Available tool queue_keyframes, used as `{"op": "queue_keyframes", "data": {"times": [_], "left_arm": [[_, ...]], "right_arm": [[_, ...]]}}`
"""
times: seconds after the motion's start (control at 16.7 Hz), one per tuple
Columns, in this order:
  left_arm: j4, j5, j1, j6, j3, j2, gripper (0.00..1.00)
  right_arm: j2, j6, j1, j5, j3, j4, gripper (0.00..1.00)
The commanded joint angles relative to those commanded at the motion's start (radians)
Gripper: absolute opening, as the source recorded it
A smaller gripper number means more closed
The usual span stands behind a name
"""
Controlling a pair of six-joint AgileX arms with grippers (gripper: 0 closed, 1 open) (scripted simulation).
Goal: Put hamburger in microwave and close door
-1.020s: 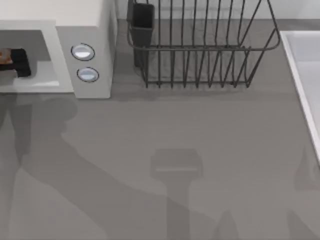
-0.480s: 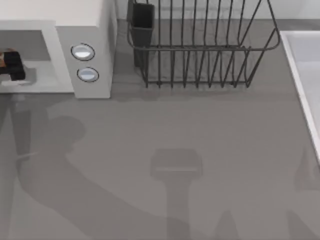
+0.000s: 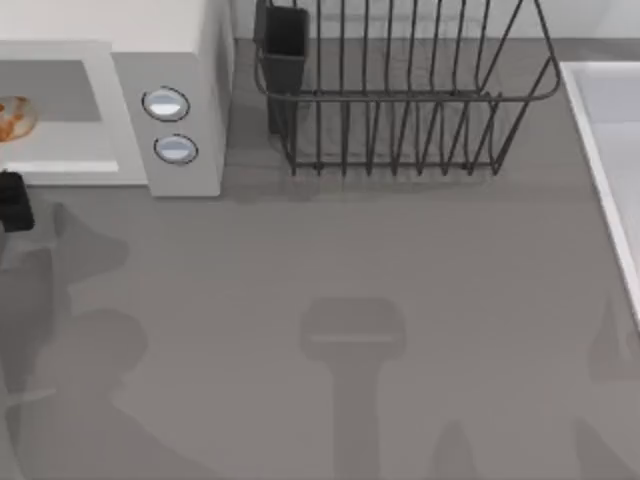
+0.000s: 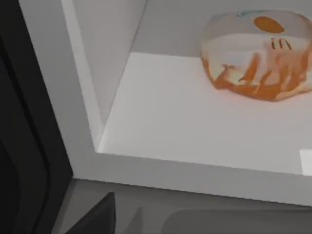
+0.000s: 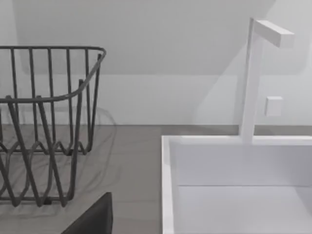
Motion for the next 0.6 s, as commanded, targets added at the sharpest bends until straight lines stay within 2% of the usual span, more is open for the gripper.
{"op": "queue_keyframes", "data": {"times": [0.3, 0.6], "left_arm": [[0.088, 0.041, 0.05, 0.02, -0.173, -0.089, 1.0], [0.139, 0.076, 0.093, 0.026, -0.275, -0.126, 1.0]], "right_arm": [[0.0, 0.0, 0.0, 0.0, 0.0, 0.0, 1.0], [0.0, 0.0, 0.0, 0.0, 0.0, 0.0, 1.0]]}}
